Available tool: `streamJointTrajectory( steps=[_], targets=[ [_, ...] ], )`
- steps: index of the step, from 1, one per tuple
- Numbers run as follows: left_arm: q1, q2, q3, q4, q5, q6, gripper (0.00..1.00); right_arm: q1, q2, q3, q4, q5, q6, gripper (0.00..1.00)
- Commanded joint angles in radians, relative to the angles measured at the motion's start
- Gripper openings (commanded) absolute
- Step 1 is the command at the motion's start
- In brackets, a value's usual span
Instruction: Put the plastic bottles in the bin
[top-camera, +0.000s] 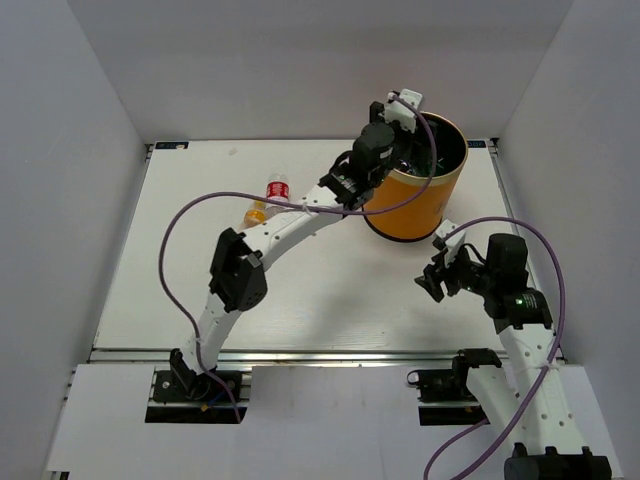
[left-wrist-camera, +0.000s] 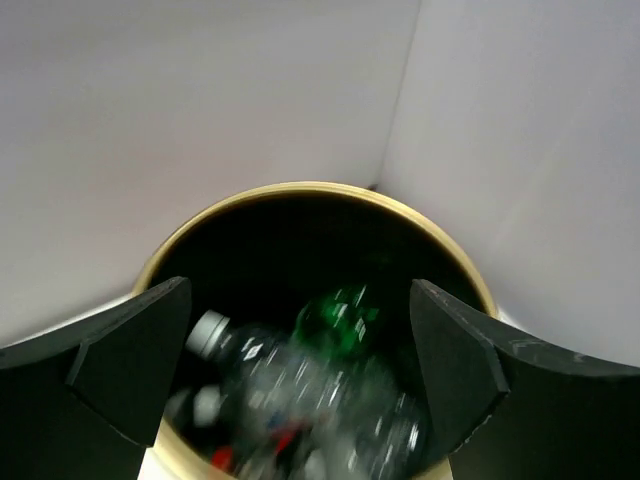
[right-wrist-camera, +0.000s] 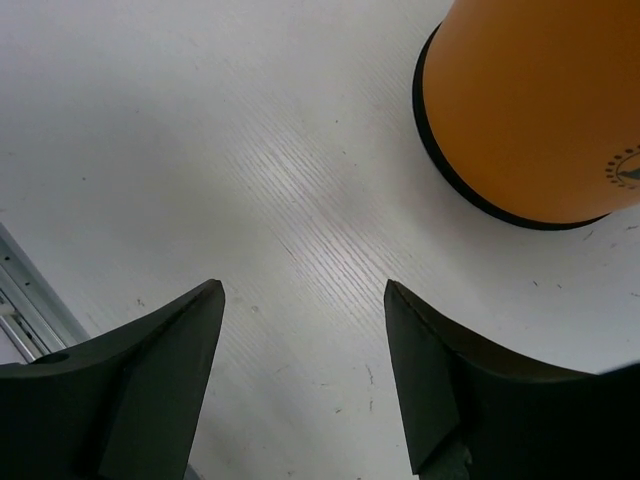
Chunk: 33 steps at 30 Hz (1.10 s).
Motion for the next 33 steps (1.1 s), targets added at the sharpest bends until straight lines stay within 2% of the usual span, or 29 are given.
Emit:
streamJointTrajectory(
  steps=[1,3,4,5,6,7,8,9,10,11,12,14,15,16,17,18,19,21,22,25,27,30,33],
  targets=[
    [0.001,-0.350,-0.082,-0.096,-0.035,0.042,1.00,0.016,0.049,0.018,0.039,-0.031,-0.017,0.69],
    [0.001,-0.491,-0.254,-0.151,-0.083,0.051,1.00,0.059,0.087,0.033,0.061,-0.011,-0.015,0.66],
    [0.001,-0.567,-0.327,-0.193,-0.132,0.051,1.00,0.106,0.170,0.051,0.062,-0.010,-0.014,0.66],
    [0.001,-0.725,-0.483,-0.207,-0.169,0.051,1.00,0.129,0.199,0.076,0.065,0.010,0.002,0.65],
    [0.001,-0.801,-0.560,-0.222,-0.202,0.060,1.00,0.154,0.228,0.091,0.071,0.015,0.009,0.65],
    [0.001,-0.876,-0.634,-0.262,-0.276,0.061,1.00,0.245,0.283,0.119,0.081,0.045,0.022,0.65],
    [0.001,-0.942,-0.762,-0.286,-0.316,0.061,1.00,0.280,0.339,0.151,0.102,0.082,0.061,0.65],
    [0.001,-1.063,-0.820,-0.312,-0.353,0.061,1.00,0.315,0.392,0.172,0.111,0.140,0.077,0.63],
    [0.001,-1.116,-0.871,-0.338,-0.389,0.061,1.00,0.353,0.423,0.221,0.131,0.167,0.089,0.63],
    [0.001,-1.162,-0.956,-0.390,-0.467,0.061,1.00,0.463,0.483,0.278,0.136,0.190,0.114,0.63],
    [0.001,-1.204,-0.990,-0.424,-0.494,0.041,1.00,0.493,0.553,0.309,0.137,0.235,0.143,0.63],
    [0.001,-1.300,-1.078,-0.467,-0.552,0.009,1.00,0.577,0.626,0.451,0.145,0.263,0.193,0.69],
    [0.001,-1.320,-1.095,-0.527,-0.552,-0.014,1.00,0.590,0.751,0.491,0.145,0.286,0.247,0.71],
    [0.001,-1.336,-1.113,-0.550,-0.566,-0.045,1.00,0.604,0.791,0.622,0.147,0.302,0.313,0.71],
    [0.001,-1.345,-1.139,-0.570,-0.566,-0.062,1.00,0.610,0.878,0.664,0.145,0.319,0.344,0.71],
    [0.001,-1.356,-1.140,-0.630,-0.566,-0.091,1.00,0.613,0.969,0.714,0.128,0.317,0.377,0.75],
    [0.001,-1.356,-1.164,-0.656,-0.556,-0.113,1.00,0.621,1.011,0.895,0.115,0.323,0.452,0.90],
    [0.001,-1.391,-1.189,-0.705,-0.534,-0.156,1.00,0.625,1.174,0.982,0.072,0.325,0.524,0.90],
    [0.001,-1.412,-1.236,-0.705,-0.523,-0.165,1.00,0.630,1.245,1.102,0.062,0.296,0.551,0.90],
    [0.001,-1.518,-1.349,-0.612,-0.462,-0.141,1.00,0.645,1.375,1.214,0.062,0.276,0.652,0.90],
    [0.001,-1.541,-1.350,-0.636,-0.439,-0.128,1.00,0.660,1.420,1.309,0.094,0.313,0.694,0.90],
    [0.001,-1.563,-1.350,-0.647,-0.469,-0.128,1.00,0.696,1.532,1.405,0.127,0.494,0.767,0.90],
    [0.001,-1.590,-1.377,-0.656,-0.502,-0.128,1.00,0.713,1.591,1.435,0.186,0.550,0.807,0.90]
  ],
)
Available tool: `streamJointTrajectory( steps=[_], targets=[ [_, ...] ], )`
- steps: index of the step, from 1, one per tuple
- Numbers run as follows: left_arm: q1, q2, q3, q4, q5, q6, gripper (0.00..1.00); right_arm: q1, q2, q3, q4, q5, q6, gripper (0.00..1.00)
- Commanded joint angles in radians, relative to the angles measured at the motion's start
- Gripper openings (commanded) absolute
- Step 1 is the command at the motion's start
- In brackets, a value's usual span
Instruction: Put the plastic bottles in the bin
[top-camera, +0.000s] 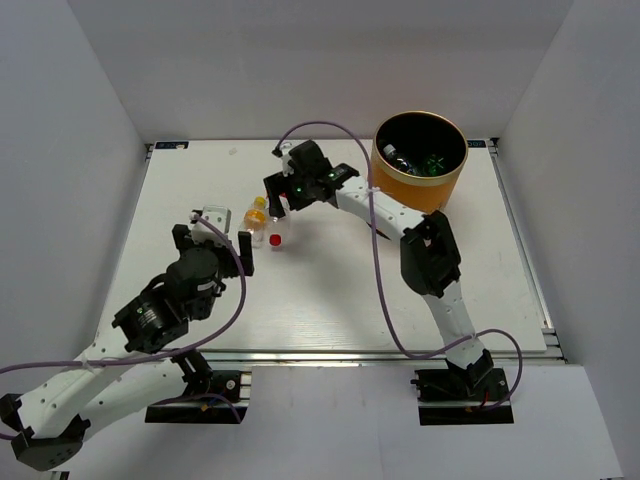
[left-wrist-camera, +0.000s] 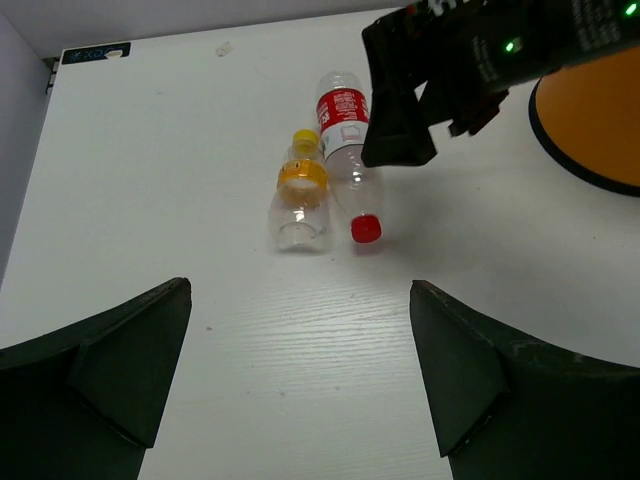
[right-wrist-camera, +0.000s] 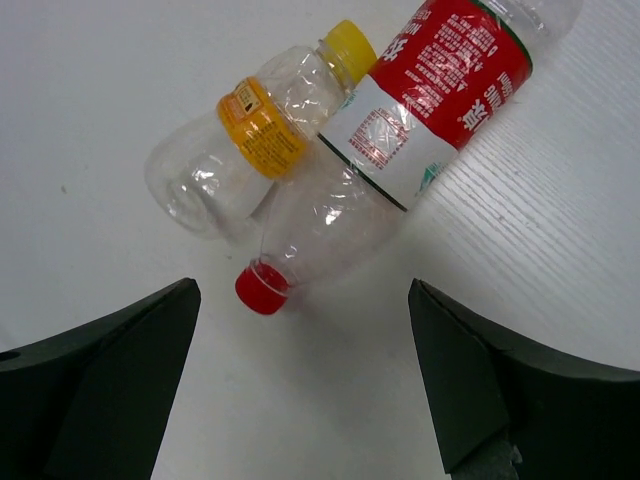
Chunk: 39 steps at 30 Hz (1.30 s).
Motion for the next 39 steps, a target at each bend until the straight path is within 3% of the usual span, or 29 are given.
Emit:
streamJointTrajectory(
  steps=[1,12,28,35,39],
  targets=[
    [-0.003,-0.029,-0.022,-0.012,-0.029,-0.010,1.00,0.029,0.016,0.063,0.086,0.120,0.126,0.90],
    [-0.003,-0.070,-0.040,-0.010,0.003,-0.010,1.00,0.038,0.169,0.156,0.164,0.366,0.157,0.90],
    [0.007,-0.079,-0.040,-0.010,0.003,-0.010,1.00,0.032,0.317,0.222,0.203,0.361,0.155,0.90],
    [0.007,-0.060,-0.050,0.008,0.023,0.000,1.00,0.014,0.289,0.141,0.194,0.400,0.158,0.86],
    [0.007,-0.015,-0.060,0.028,0.062,0.021,1.00,-0.002,0.214,-0.016,0.245,0.401,0.149,0.79]
  ],
)
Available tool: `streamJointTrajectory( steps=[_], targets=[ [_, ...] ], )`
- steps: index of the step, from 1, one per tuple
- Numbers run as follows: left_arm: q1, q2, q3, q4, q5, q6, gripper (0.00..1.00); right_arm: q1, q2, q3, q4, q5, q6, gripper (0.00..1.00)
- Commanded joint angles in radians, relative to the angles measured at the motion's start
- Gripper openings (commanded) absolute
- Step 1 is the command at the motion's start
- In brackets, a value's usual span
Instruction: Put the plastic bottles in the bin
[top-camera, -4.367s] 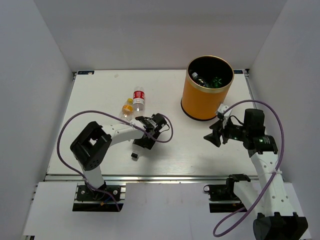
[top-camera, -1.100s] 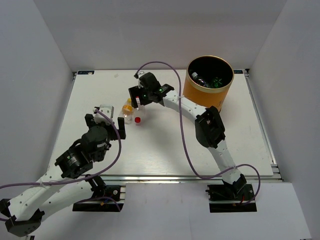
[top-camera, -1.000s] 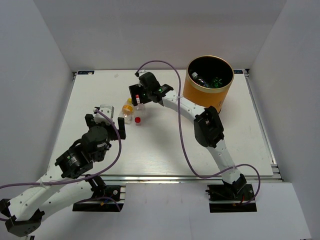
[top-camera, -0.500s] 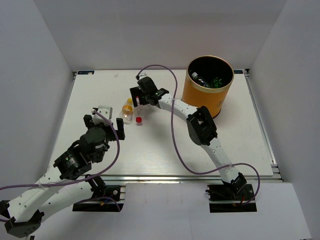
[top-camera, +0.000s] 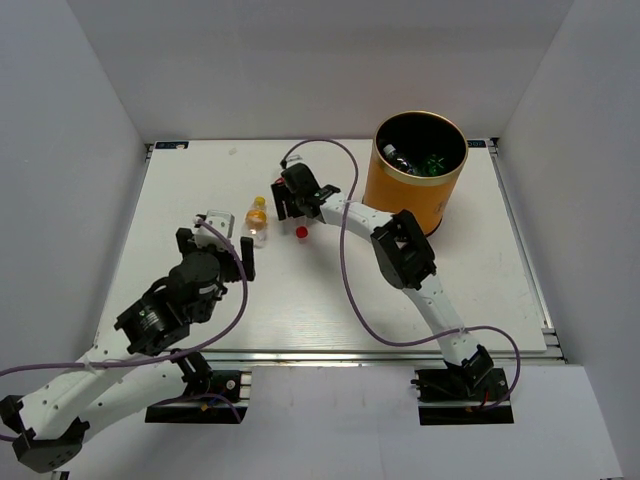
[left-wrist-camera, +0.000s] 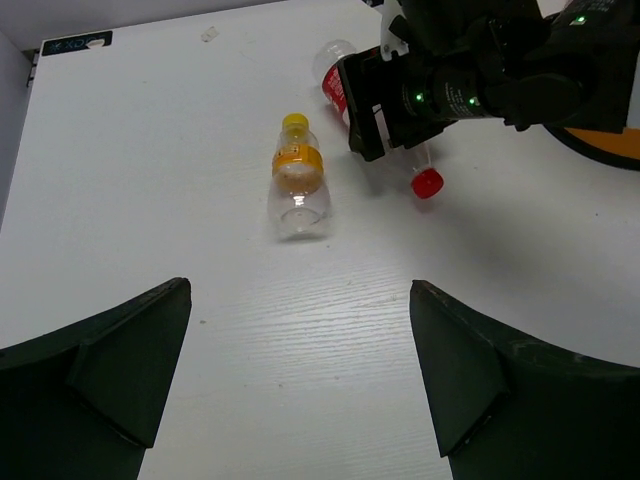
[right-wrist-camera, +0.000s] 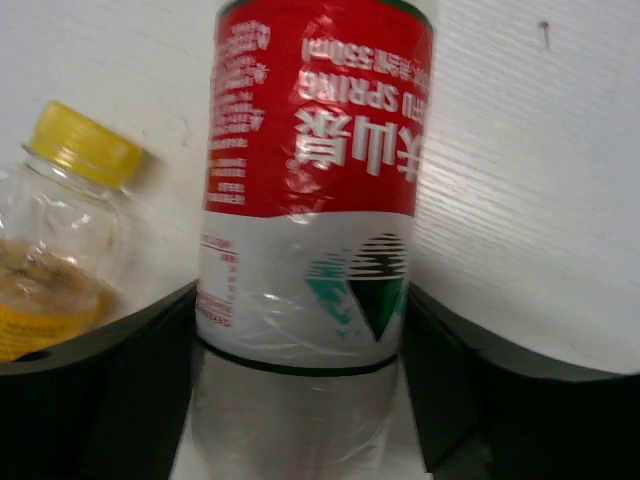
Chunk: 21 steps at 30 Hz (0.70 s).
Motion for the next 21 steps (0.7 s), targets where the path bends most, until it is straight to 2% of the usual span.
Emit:
streamJointTrajectory(
  steps=[1,3,5,6,7,9,10,11,12,16,21],
  targets=[
    [0.006,0.079,-0.012,0.020,0.053,0.016,1.00,-0.024,-0.090,-0.137,0.032,0.024,0.009,0.73],
    [0.006,0.136,-0.002,0.008,0.053,0.001,1.00,-0.036,-0.134,-0.199,0.050,-0.008,-0.029,0.66],
    [0.017,0.223,0.023,-0.015,0.053,-0.036,1.00,-0.038,-0.170,-0.257,0.069,-0.043,-0.047,0.52],
    [0.017,0.249,0.032,-0.033,0.053,-0.048,1.00,-0.041,-0.200,-0.304,0.102,-0.069,-0.129,0.43],
    [0.028,0.272,0.046,-0.033,0.053,-0.057,1.00,-0.044,-0.240,-0.351,0.111,-0.119,-0.146,0.33],
    [0.048,0.323,0.058,-0.033,0.053,-0.068,1.00,-0.040,-0.332,-0.420,0.136,-0.170,-0.211,0.19],
    [0.066,0.340,0.072,-0.033,0.053,-0.068,1.00,-0.044,-0.357,-0.440,0.141,-0.259,-0.253,0.06],
    [0.075,0.357,0.081,-0.033,0.053,-0.080,1.00,-0.046,-0.381,-0.498,0.141,-0.278,-0.275,0.00],
    [0.084,0.375,0.090,-0.021,0.062,-0.080,1.00,-0.047,-0.470,-0.513,0.139,-0.281,-0.315,0.00],
    [0.141,0.519,0.153,-0.018,0.083,-0.102,1.00,-0.073,-0.649,-0.602,0.121,-0.298,-0.399,0.00],
    [0.232,0.602,0.172,0.019,0.143,-0.079,1.00,-0.127,-0.872,-0.639,0.061,-0.307,-0.459,0.00]
  ],
)
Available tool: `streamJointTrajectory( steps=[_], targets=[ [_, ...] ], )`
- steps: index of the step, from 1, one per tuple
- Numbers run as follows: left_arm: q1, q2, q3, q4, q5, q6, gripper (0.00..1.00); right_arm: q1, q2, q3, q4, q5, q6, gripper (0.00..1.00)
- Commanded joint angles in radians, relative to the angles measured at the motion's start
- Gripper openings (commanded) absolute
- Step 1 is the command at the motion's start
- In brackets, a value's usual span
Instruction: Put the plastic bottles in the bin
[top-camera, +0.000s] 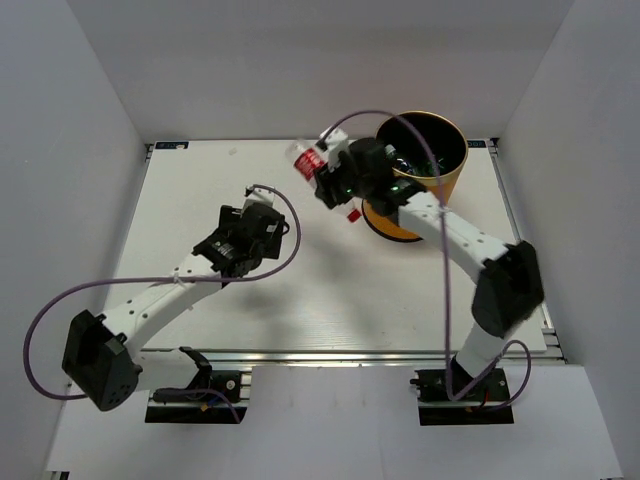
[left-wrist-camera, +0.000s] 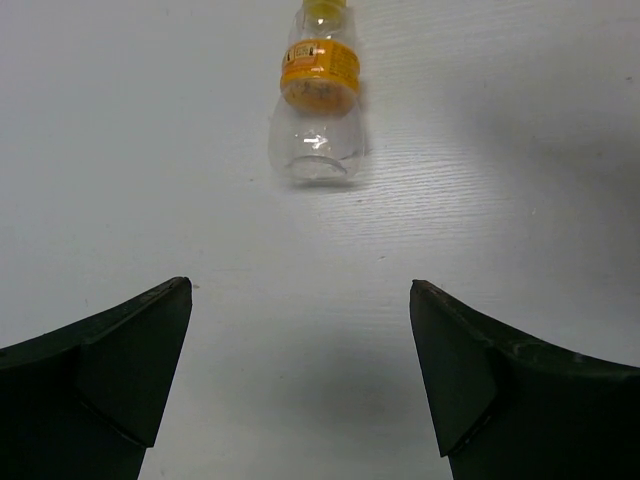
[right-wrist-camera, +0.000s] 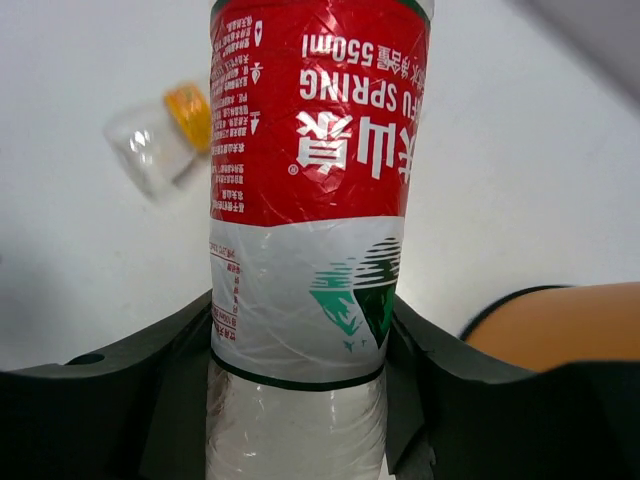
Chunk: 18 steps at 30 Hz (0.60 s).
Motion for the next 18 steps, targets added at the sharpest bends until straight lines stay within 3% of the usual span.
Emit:
streamJointTrajectory(
  steps=[1,9,18],
  targets=[
    [0.062,0.051,0.041,0.032,0.085,0.009,1.00,-0.053,-0.217,-0.025,0.002,-0.014,-0.089,0.00],
    [0.148,0.174,0.116,0.100,0.222,0.090,1.00,-0.153,-0.388,-0.050,0.044,0.156,-0.114,0.00],
    [0.239,0.355,0.219,0.121,0.294,0.120,1.00,-0.346,-0.261,0.019,0.120,0.097,-0.171,0.00]
  ],
)
